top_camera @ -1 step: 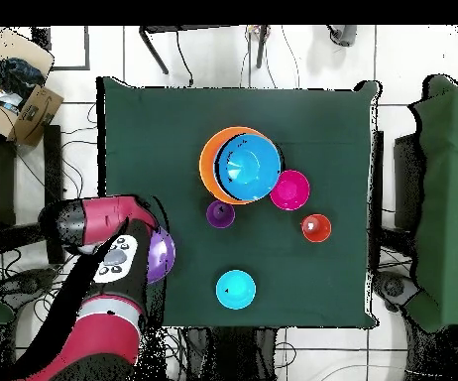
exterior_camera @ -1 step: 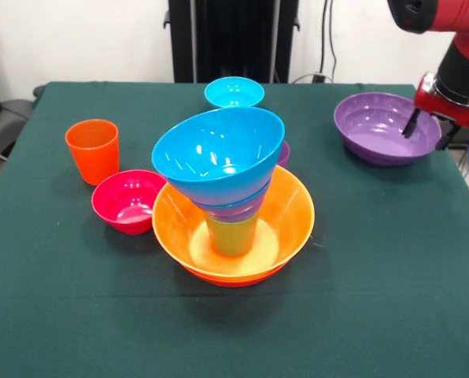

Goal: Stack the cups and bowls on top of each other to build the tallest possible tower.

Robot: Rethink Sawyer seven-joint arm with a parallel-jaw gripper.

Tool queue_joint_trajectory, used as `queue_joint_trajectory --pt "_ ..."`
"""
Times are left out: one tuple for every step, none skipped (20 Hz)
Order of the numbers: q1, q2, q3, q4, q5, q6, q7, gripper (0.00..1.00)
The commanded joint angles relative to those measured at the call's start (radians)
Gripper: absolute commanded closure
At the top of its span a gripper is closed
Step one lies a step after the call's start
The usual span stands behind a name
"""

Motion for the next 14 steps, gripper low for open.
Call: queue_joint_trajectory --pt "0.056 0.069 0.062 -0.021 0.027 -0.052 0.186 0.00" --pt "0.070 0.066 0.050 -0.017 0.025 -0.053 0.191 0.00" --pt "0.085 0.061 0.039 -0.010 0.023 -0.051 0.198 0.00" --pt "0.097 0.057 0.029 -0.005 0.021 -0.045 0.202 0.00" --pt "0.103 0.052 0.027 0.003 0.021 -0.046 0.201 0.00" --pt "0.106 0.057 0.025 0.003 0.020 -0.051 0.195 0.00" --pt "0.109 0.061 0.022 0.004 0.020 -0.056 0.189 0.00" --pt "0.111 0.066 0.021 0.002 0.020 -0.060 0.186 0.00" --pt "0.110 0.071 0.021 0.001 0.019 -0.064 0.178 0.00" --pt "0.106 0.076 0.021 0.000 0.020 -0.071 0.171 0.00" --pt "0.102 0.081 0.022 -0.002 0.021 -0.079 0.164 0.00" --pt "0.102 0.087 0.020 -0.006 0.021 -0.085 0.161 0.00" --pt "0.105 0.087 0.015 -0.007 0.021 -0.089 0.163 0.00" --pt "0.107 0.091 0.011 -0.010 0.021 -0.096 0.164 0.00"
